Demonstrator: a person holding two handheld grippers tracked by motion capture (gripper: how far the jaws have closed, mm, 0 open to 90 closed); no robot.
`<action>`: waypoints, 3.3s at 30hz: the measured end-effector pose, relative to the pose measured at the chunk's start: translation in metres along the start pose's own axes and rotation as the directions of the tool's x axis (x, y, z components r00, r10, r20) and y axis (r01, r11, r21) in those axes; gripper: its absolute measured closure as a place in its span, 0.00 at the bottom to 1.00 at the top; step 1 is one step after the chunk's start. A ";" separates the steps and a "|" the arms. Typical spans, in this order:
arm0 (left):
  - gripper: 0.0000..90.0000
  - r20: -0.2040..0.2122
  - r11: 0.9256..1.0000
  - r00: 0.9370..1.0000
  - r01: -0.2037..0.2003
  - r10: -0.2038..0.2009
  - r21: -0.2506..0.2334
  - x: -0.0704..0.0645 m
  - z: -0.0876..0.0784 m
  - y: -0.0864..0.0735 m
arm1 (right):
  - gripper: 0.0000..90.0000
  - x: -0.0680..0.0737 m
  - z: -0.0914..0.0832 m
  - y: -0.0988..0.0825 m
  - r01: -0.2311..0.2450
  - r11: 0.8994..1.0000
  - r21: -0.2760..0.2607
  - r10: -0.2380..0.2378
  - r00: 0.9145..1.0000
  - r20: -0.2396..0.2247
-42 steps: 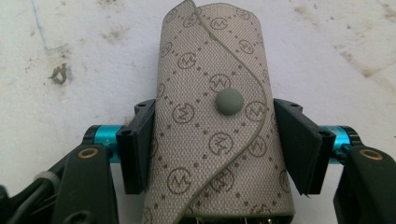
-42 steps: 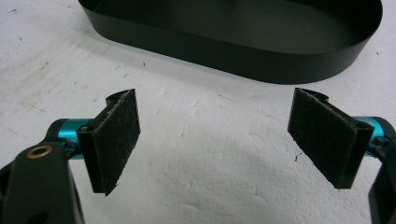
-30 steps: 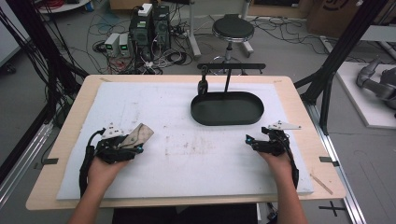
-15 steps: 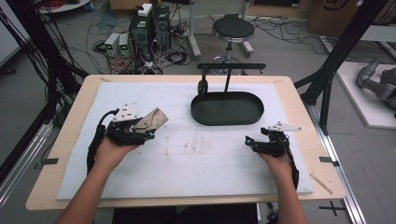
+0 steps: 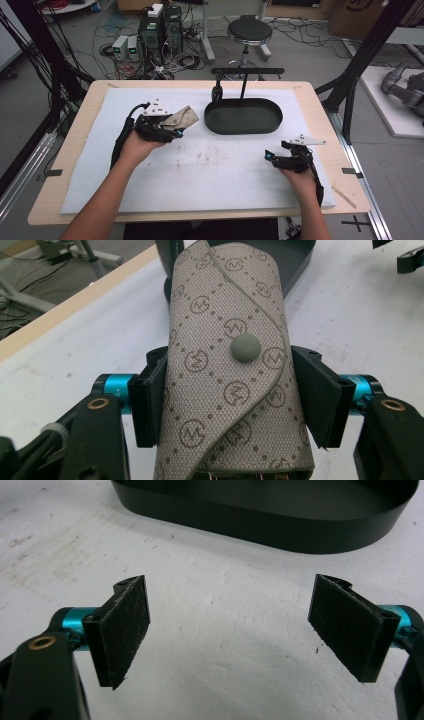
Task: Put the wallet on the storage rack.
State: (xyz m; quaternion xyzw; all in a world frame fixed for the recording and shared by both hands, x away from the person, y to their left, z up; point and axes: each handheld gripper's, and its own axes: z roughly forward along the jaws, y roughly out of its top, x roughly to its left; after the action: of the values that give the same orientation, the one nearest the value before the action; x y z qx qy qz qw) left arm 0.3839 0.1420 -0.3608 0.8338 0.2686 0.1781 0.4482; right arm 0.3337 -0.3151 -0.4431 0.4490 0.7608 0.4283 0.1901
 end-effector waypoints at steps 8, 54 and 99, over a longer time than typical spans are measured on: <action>0.41 0.125 0.999 0.992 -0.033 0.033 -0.005 0.006 0.034 0.017 | 0.19 0.005 -0.004 -0.004 0.015 1.000 0.005 -0.015 1.000 -0.012; 0.40 0.227 0.988 0.971 -0.100 0.072 0.114 0.003 0.204 0.067 | 0.19 0.003 -0.004 -0.007 0.026 1.000 0.001 -0.026 0.999 -0.035; 0.29 0.177 0.995 0.984 -0.023 0.005 0.101 0.012 0.151 0.067 | 0.19 -0.003 -0.005 -0.007 0.014 1.000 -0.007 -0.014 1.000 -0.016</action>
State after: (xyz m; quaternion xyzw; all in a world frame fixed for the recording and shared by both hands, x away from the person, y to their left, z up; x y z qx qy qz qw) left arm 0.4943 0.0207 -0.3849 0.8701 0.2307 0.0926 0.4255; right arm 0.3282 -0.3211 -0.4462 0.4395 0.7640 0.4332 0.1884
